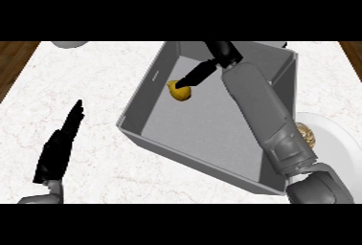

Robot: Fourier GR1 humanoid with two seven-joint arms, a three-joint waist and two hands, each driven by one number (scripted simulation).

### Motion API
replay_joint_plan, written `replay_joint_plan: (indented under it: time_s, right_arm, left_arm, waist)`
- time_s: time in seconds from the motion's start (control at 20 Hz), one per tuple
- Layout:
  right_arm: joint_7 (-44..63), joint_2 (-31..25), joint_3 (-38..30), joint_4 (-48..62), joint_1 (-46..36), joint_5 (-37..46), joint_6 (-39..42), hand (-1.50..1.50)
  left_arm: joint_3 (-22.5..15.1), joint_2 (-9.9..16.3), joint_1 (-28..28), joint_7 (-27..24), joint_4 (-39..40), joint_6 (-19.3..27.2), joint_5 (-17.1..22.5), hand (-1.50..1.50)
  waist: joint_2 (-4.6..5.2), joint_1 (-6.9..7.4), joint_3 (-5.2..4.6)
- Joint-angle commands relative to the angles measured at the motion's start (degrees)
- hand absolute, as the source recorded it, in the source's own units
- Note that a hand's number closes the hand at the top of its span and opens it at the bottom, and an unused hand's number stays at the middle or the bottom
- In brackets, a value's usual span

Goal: Pick the lemon from the plate and place it in the cardboard box

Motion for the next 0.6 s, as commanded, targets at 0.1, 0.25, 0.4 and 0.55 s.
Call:
replay_joint_plan:
  time_s: [0.1, 0.25, 0.4, 0.55]
  right_arm:
    - [1.27, -4.82, -10.94, 3.06, -4.25, -10.24, 3.76, -1.50]
    - [-0.25, -12.17, -13.58, 5.88, -3.00, -11.40, 5.68, -1.50]
    - [1.92, -17.81, -16.00, 8.79, -4.28, -12.44, 5.81, -1.50]
    - [0.17, -23.43, -17.73, 10.97, -3.63, -13.27, 8.36, -1.50]
  left_arm:
    - [0.87, 0.14, -0.57, -0.63, -0.11, -0.12, 0.79, 0.00]
    - [0.02, 0.14, -1.39, 0.73, 0.21, -0.21, -0.16, 0.00]
    - [-0.95, -0.77, -1.03, -0.38, 0.04, 0.44, -0.93, 0.00]
    - [0.47, 0.81, -1.53, 0.41, -0.01, -1.48, 0.84, 0.00]
  waist:
    - [0.10, 0.07, 0.00]
    - [0.34, 0.10, 0.03]
    - [0.66, 0.79, 0.03]
    - [1.20, 1.84, 0.08]
